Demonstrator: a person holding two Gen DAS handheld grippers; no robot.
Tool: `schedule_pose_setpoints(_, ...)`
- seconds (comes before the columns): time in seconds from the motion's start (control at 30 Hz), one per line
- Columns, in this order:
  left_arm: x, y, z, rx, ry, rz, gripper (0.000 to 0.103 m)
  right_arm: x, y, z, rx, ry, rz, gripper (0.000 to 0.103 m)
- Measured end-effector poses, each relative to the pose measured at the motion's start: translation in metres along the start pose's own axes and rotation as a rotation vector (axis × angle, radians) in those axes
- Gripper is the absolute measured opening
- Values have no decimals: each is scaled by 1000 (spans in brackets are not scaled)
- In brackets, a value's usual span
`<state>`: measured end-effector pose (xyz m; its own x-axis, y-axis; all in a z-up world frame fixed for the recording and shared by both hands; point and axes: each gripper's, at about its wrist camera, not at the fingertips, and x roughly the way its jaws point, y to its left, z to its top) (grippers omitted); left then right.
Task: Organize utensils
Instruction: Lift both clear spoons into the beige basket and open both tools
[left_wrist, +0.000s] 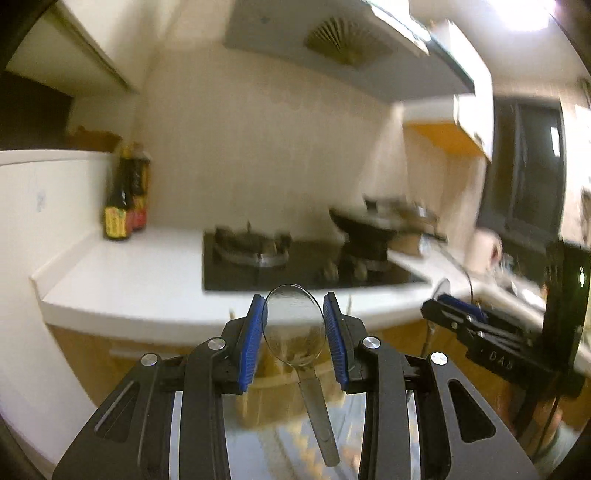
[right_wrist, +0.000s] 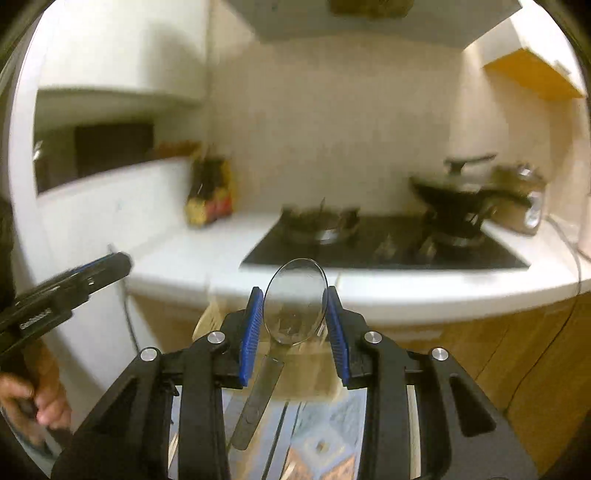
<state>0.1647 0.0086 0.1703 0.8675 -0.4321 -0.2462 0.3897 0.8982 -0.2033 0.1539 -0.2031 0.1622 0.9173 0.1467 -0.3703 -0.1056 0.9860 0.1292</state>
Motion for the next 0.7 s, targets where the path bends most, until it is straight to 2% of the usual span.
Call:
schedule_pose_setpoints(0.13, 14, 1, 15, -40, -98, 5, 31, -1, -12, 18, 9, -119, -70, 31)
schedule_pose_setpoints(0.37, 47, 4, 17, -89, -175, 35, 31, 20, -24, 24, -6, -285, -177, 31)
schedule_pose_setpoints(0.5, 62, 5, 9, -71, -214, 65, 31, 40, -25, 17, -68, -308, -228, 31)
schedule_pose_setpoints(0.7, 86, 4, -8, -31, -219, 94, 31, 70, -30, 3, -98, -278, -234, 31)
